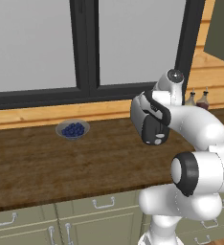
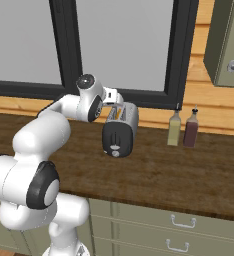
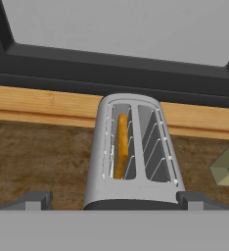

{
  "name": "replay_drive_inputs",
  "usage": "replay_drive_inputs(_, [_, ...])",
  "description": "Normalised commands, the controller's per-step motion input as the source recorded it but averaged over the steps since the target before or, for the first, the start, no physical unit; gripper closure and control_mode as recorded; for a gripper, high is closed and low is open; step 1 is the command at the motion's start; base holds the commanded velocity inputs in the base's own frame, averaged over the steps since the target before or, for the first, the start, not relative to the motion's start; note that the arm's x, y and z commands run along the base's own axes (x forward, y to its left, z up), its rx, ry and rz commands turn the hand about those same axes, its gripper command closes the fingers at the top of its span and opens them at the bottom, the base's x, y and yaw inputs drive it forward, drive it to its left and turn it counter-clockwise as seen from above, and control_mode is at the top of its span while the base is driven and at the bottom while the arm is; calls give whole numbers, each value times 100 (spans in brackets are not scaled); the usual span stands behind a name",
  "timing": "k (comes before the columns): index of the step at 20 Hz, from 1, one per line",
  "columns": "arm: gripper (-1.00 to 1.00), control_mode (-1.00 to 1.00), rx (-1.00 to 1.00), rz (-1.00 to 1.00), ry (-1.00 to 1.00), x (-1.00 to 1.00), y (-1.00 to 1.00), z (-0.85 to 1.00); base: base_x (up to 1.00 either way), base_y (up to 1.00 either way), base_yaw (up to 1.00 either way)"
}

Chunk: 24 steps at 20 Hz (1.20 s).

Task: Start the toaster. Once the lever pops up, take the bread to the plate on the dining counter.

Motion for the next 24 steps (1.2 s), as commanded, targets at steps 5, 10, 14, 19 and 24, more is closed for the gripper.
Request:
replay_drive_inputs(5, [-100, -100, 0, 0, 0, 0, 0, 0, 0, 0, 0])
replay_drive_inputs(10, [-100, -100, 0, 0, 0, 0, 0, 0, 0, 0, 0])
replay_drive_inputs(14, [-100, -100, 0, 0, 0, 0, 0, 0, 0, 0, 0])
replay_drive_inputs(19, [-100, -100, 0, 0, 0, 0, 0, 0, 0, 0, 0])
replay_drive_inputs(24, [-100, -100, 0, 0, 0, 0, 0, 0, 0, 0, 0])
